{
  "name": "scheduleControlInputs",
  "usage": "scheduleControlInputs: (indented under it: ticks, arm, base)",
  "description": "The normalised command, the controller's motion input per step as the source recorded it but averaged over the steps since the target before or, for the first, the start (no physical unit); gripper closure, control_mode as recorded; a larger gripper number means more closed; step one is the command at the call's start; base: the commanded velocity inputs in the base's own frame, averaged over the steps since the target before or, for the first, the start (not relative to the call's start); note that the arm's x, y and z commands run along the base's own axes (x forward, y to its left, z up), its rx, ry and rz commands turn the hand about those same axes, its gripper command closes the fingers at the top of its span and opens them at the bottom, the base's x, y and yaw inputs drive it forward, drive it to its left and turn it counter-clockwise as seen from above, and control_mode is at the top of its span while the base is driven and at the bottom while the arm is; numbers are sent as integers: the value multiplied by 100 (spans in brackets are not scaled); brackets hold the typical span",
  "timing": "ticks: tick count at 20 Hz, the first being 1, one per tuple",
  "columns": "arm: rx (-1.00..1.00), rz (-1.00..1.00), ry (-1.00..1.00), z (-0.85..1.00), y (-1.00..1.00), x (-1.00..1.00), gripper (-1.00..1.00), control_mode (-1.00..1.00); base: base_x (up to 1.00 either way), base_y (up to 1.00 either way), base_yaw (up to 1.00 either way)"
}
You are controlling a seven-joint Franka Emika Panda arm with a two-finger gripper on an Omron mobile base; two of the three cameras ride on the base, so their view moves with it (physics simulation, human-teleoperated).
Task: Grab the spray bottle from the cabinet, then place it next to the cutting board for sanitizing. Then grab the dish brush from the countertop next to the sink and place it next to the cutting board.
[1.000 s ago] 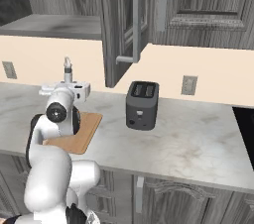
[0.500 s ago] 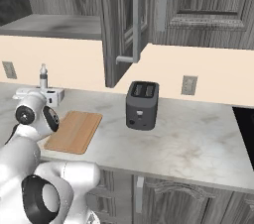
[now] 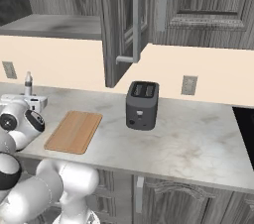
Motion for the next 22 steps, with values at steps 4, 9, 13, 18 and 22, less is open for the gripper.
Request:
scheduleControlInputs:
  ticks: [4, 9, 13, 18, 22]
  arm:
    - [-9, -23, -15, -12, 8, -51, 100, -100]
    - [-6, -52, -19, -14, 55, -28, 100, -100]
    - [0, -50, -5, -8, 99, -40, 100, -100]
    - [0, -41, 1, -14, 74, -24, 100, -100]
    - [0, -26, 4, -3, 39, -10, 100, -100]
  base:
    - [0, 0, 0]
    - [0, 0, 0]
    - [0, 0, 0]
    - [0, 0, 0]
    - [0, 0, 0]
